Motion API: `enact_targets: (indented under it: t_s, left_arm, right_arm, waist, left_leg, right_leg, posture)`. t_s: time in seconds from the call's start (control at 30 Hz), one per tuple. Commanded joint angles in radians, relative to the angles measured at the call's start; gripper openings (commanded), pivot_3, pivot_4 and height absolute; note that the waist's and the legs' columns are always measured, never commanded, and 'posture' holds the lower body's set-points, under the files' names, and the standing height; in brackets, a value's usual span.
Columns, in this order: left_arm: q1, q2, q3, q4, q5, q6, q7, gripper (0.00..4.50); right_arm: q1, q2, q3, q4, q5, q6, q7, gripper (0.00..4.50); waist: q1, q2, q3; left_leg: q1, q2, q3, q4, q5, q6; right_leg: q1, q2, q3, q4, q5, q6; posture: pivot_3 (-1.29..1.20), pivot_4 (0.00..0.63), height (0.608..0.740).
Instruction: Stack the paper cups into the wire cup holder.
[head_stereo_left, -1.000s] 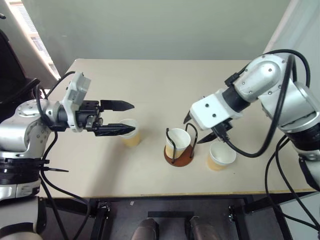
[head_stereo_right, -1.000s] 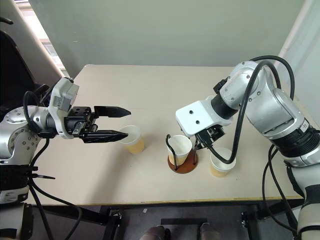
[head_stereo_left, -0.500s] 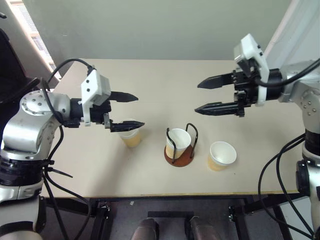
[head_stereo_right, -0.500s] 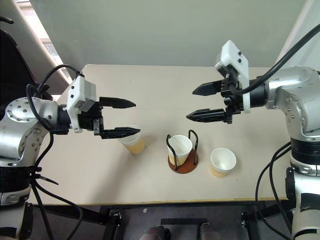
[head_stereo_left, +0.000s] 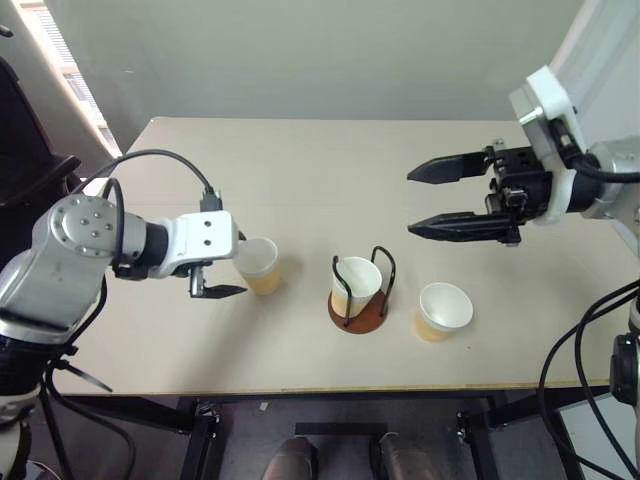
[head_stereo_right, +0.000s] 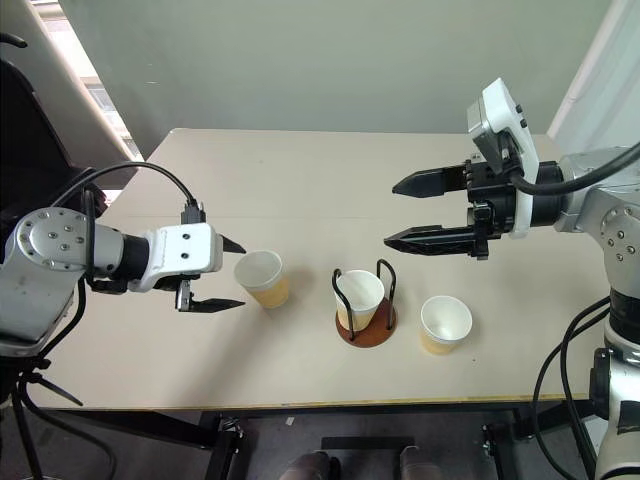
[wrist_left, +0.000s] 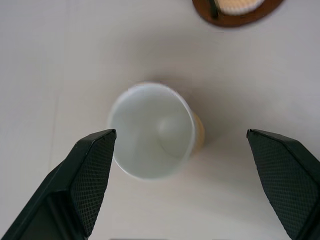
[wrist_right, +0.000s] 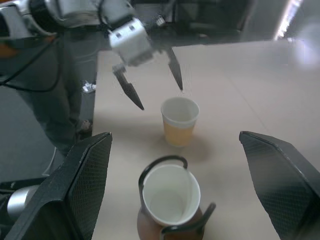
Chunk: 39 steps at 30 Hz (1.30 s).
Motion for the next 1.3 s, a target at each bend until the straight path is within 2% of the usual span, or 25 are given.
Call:
enact_targets:
  t_s: [0.03, 0.43, 0.77, 0.9, 1.07, 1.2, 1.23, 1.3]
  left_arm:
    - [0.015, 0.022, -0.003, -0.021, 0.041, 0.002, -0.003, 4.50]
    - [-0.097, -0.078, -0.098, 0.086, 0.129, -0.026, -0.016, 4.50]
    - [-0.131, -0.156, -0.151, 0.221, 0.191, -0.170, -0.031, 4.50]
    - [-0.135, -0.176, -0.155, 0.272, 0.203, -0.230, -0.032, 3.58]
    - [-0.191, -0.251, -0.133, 0.369, 0.152, -0.320, -0.063, 1.74]
    - [-0.227, -0.267, -0.111, 0.413, 0.100, -0.320, -0.124, 0.31]
    - [-0.235, -0.264, -0.109, 0.417, 0.090, -0.315, -0.141, 0.03]
    - [-0.253, -0.260, -0.104, 0.429, 0.073, -0.303, -0.173, 0.03]
  right_arm:
    - [-0.011, -0.008, 0.002, -0.031, 0.025, -0.061, 0.019, 4.22]
    - [-0.011, 0.004, 0.036, -0.021, 0.035, -0.130, 0.009, 4.22]
    - [0.023, -0.005, 0.032, -0.039, 0.054, -0.144, -0.004, 4.22]
    - [0.027, -0.009, 0.033, -0.039, 0.058, -0.141, -0.003, 4.25]
    - [0.029, -0.008, 0.037, -0.036, 0.061, -0.147, -0.003, 4.25]
    - [0.031, -0.014, 0.037, -0.031, 0.063, -0.147, 0.002, 4.25]
    - [0.032, -0.016, 0.037, -0.030, 0.063, -0.149, 0.004, 4.25]
    - [0.032, -0.018, 0.036, -0.027, 0.059, -0.162, 0.009, 4.25]
  waist:
    - [0.000, 0.000, 0.000]
    - [0.002, 0.000, 0.000]
    - [0.001, 0.000, 0.000]
    - [0.001, 0.000, 0.000]
    - [0.006, 0.000, 0.000]
    - [0.006, 0.000, 0.000]
    - [0.005, 0.000, 0.000]
    - [0.005, 0.000, 0.000]
  left_leg:
    - [0.000, 0.000, 0.000, 0.000, 0.000, 0.000]
    - [0.000, 0.000, -0.001, 0.000, 0.000, 0.000]
    - [0.000, 0.000, -0.001, 0.000, -0.001, 0.000]
    - [0.000, 0.000, -0.001, 0.001, -0.001, 0.000]
    - [-0.001, 0.000, -0.001, 0.002, 0.000, 0.000]
    - [-0.001, 0.000, -0.001, 0.002, -0.001, 0.000]
    - [-0.001, 0.000, -0.001, 0.002, -0.001, 0.000]
    - [-0.001, 0.000, -0.001, 0.001, -0.001, 0.000]
  right_leg:
    - [0.000, 0.000, 0.000, 0.000, 0.000, 0.000]
    - [0.000, 0.000, 0.000, 0.001, 0.000, -0.001]
    - [0.000, 0.000, -0.001, 0.001, 0.002, 0.002]
    - [0.000, 0.000, 0.000, 0.001, 0.002, 0.002]
    - [0.000, -0.001, -0.001, 0.001, 0.002, 0.002]
    - [0.000, 0.000, -0.001, 0.000, 0.005, 0.008]
    - [0.000, 0.000, -0.001, 0.000, 0.005, 0.008]
    - [0.000, 0.000, -0.001, 0.000, 0.005, 0.008]
  posture:
    - [0.00, 0.150, 0.740]
    - [0.00, 0.150, 0.740]
    - [0.00, 0.150, 0.740]
    - [0.00, 0.150, 0.740]
    - [0.00, 0.150, 0.740]
    - [0.00, 0.150, 0.740]
    - [0.00, 0.150, 0.740]
    - [0.00, 0.150, 0.740]
